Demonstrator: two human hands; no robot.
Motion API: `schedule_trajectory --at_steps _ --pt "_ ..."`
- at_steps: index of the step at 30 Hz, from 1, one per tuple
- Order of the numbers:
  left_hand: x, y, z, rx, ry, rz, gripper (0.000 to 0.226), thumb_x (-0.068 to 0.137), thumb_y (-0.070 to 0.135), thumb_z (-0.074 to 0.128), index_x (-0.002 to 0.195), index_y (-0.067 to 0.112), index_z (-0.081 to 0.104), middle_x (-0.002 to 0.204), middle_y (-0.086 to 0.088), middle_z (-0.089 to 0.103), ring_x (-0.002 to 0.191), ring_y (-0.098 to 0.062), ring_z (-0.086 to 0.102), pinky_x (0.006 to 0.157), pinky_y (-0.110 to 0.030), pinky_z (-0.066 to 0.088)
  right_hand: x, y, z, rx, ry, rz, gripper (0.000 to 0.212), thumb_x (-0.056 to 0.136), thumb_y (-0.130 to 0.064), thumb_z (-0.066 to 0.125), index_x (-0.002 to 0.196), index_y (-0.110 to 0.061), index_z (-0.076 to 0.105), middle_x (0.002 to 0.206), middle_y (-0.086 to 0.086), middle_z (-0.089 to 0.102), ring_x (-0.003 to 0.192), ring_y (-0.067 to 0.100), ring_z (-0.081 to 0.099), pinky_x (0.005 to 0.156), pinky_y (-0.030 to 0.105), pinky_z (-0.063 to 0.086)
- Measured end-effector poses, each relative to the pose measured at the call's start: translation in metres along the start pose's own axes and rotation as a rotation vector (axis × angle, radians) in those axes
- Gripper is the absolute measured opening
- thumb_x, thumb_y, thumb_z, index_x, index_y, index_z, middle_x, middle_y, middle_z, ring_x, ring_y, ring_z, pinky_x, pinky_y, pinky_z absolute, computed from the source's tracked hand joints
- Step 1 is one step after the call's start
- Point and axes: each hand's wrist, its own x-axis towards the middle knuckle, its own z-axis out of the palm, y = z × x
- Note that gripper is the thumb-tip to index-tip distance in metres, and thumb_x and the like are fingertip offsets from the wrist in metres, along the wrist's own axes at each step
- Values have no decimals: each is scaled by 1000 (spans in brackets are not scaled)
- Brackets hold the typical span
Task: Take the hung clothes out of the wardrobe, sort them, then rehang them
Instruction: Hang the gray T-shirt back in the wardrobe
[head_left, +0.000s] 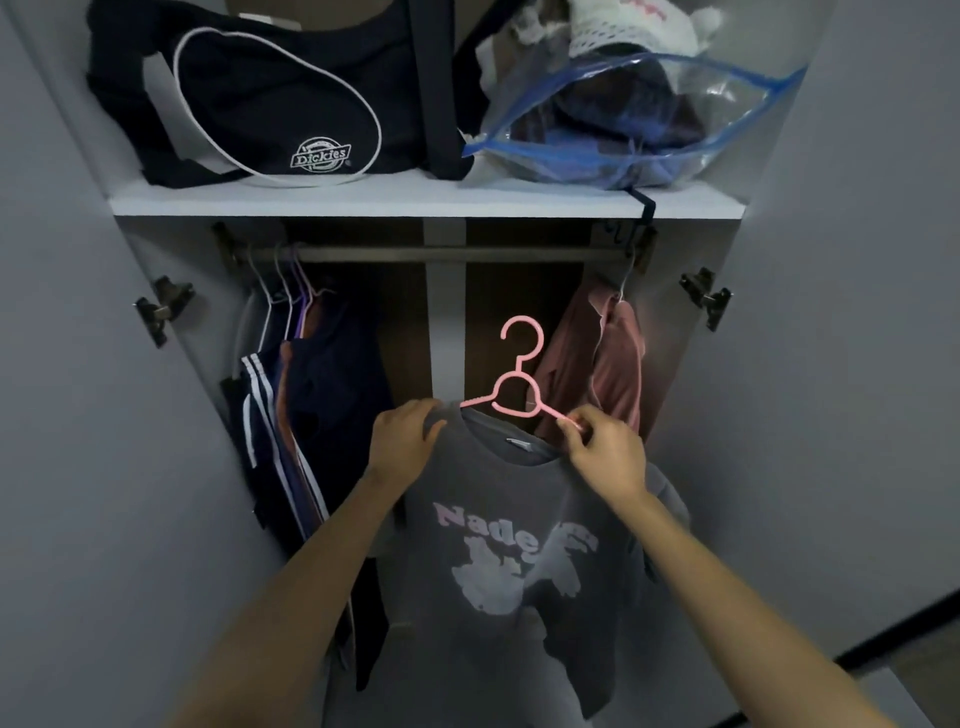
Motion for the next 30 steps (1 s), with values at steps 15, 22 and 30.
schedule_trajectory --at_steps 15,22,30 --pt "101 -22 38 36 -40 95 50 101 39 46 147 20 44 152 -6 44 143 -24 34 117 -54 21 129 12 43 110 133 283 16 94 -33 61 87 -20 67 79 -1 68 75 21 62 68 33 47" --pt "140 -33 55 41 -95 128 71 92 57 19 148 20 43 153 -5 43 144 -26 34 117 -51 18 183 12 54 219 204 426 25 94 -23 61 71 -17 64 69 1 63 62 17 56 60 26 36" --pt "160 -28 72 59 -158 168 54 100 41 47 150 21 40 156 -5 39 147 -25 28 119 -53 17 227 23 72 317 218 555 16 94 -17 58 90 -9 71 87 3 69 80 18 62 75 26 45"
